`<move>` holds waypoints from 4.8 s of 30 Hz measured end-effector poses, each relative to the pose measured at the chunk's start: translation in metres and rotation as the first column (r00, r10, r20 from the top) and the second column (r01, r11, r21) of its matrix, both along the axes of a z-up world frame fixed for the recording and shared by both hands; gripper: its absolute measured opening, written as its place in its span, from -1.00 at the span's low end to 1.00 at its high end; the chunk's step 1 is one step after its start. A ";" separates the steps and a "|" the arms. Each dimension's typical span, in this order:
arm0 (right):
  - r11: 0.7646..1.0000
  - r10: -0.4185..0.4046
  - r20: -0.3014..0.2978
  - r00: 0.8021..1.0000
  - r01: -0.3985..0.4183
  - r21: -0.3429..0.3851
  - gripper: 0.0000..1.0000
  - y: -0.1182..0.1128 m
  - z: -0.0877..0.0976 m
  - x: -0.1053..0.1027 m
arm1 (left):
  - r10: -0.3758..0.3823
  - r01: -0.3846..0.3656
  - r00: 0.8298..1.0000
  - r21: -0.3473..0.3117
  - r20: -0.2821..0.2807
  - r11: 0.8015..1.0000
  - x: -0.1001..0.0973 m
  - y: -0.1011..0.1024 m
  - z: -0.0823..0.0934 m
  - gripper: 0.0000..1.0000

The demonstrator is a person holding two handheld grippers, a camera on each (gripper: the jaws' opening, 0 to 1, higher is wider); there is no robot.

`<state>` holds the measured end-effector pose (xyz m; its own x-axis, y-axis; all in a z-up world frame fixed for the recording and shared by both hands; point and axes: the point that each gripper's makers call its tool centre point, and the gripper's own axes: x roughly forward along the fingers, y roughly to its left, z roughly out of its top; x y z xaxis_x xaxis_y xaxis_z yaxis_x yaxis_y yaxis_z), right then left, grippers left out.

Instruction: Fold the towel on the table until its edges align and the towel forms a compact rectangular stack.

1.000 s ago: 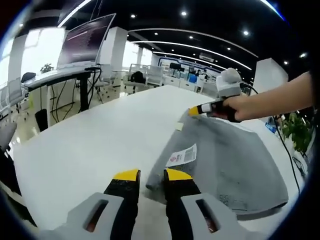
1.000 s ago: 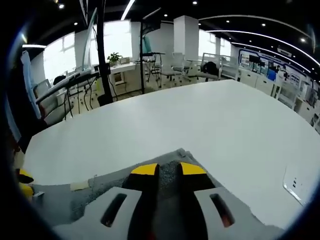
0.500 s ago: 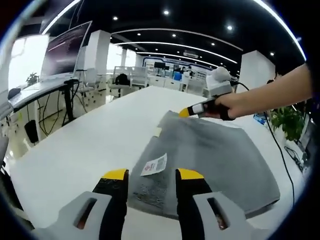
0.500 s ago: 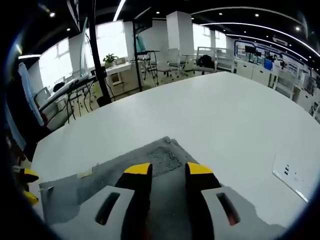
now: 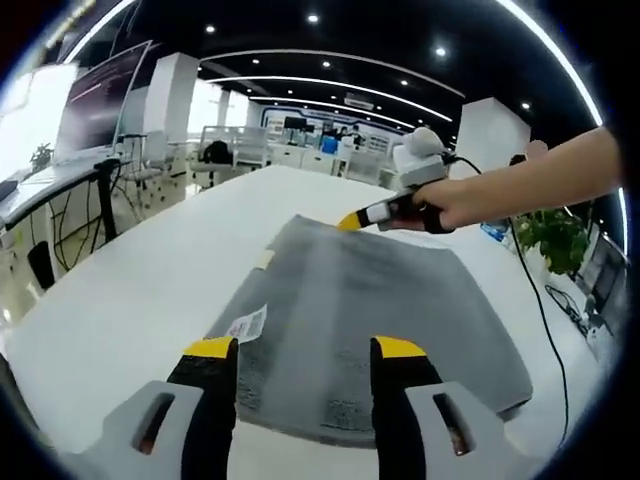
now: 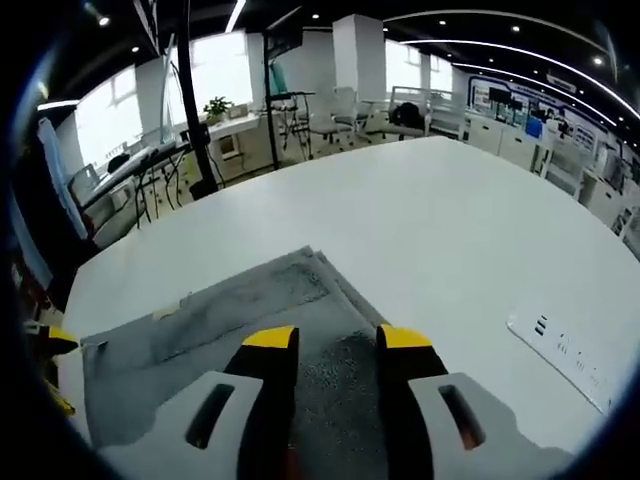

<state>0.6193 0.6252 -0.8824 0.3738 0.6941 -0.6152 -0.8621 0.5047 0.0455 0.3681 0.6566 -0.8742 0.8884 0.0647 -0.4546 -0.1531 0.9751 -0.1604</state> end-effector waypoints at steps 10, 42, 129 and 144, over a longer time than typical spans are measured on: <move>0.999 -0.038 -0.002 0.999 0.037 -0.033 -0.36 -0.036 0.000 0.008 | -0.128 0.128 0.992 0.012 -0.014 0.992 0.011 -0.039 0.001 0.20; 0.980 -0.183 -0.009 0.983 0.182 -0.085 -0.34 -0.163 -0.011 0.039 | -0.509 0.510 0.859 -0.011 -0.060 0.860 0.014 -0.168 0.008 0.28; 0.991 -0.108 0.000 0.994 0.108 -0.080 -0.97 -0.251 -0.034 0.020 | -0.812 0.873 0.486 0.142 -0.324 0.466 -0.026 -0.302 -0.042 -0.89; 0.988 -0.095 0.048 0.994 0.100 -0.118 -0.97 -0.321 -0.034 0.013 | -0.899 0.950 0.310 0.126 -0.310 0.285 -0.036 -0.381 -0.041 -0.89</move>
